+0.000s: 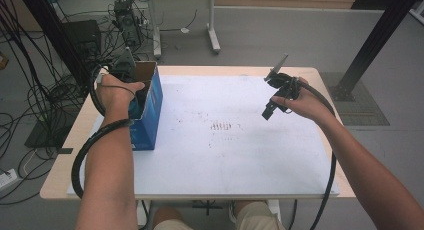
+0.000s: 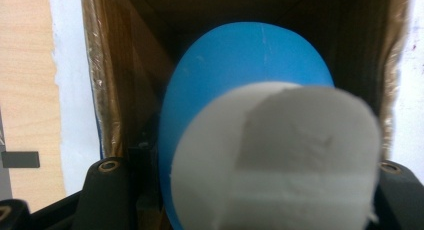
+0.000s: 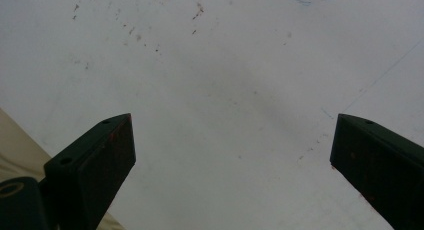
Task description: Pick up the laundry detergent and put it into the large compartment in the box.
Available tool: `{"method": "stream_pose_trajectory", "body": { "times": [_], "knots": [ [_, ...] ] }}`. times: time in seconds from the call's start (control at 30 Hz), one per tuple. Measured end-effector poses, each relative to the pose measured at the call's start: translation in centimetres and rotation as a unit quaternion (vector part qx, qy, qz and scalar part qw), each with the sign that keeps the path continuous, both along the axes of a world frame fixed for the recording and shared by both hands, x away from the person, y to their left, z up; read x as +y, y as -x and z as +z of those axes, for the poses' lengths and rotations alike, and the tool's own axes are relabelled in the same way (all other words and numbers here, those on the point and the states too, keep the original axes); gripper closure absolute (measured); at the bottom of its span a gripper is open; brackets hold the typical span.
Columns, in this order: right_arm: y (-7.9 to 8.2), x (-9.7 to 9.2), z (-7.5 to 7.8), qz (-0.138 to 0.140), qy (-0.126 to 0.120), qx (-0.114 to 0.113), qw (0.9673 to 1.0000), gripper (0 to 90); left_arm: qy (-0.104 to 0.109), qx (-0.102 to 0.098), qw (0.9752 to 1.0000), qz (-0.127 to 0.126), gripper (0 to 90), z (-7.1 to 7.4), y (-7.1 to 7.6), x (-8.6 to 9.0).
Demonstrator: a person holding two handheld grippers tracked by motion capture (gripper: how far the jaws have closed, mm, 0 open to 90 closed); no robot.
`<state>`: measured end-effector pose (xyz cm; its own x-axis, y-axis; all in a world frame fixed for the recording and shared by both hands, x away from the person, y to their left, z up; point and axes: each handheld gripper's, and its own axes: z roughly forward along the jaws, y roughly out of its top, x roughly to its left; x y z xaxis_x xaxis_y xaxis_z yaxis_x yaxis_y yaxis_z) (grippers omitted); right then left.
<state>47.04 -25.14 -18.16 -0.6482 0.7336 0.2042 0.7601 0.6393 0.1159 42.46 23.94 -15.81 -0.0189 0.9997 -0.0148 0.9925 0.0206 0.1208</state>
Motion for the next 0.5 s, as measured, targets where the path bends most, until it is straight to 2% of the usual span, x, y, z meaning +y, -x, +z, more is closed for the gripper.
{"method": "stream_pose_trajectory", "body": {
  "times": [0.17,0.5],
  "knots": [
    [-0.04,0.00,-0.16,0.000,0.001,0.001,1.0000,4.3,0.001,0.005,1.0000,0.001,37.7,-0.55,0.02,0.21],
    [0.00,0.25,-0.22,0.000,0.003,0.002,1.0000,4.4,0.003,0.008,1.0000,-0.002,37.7,-0.61,-0.14,0.41]
  ]
}}
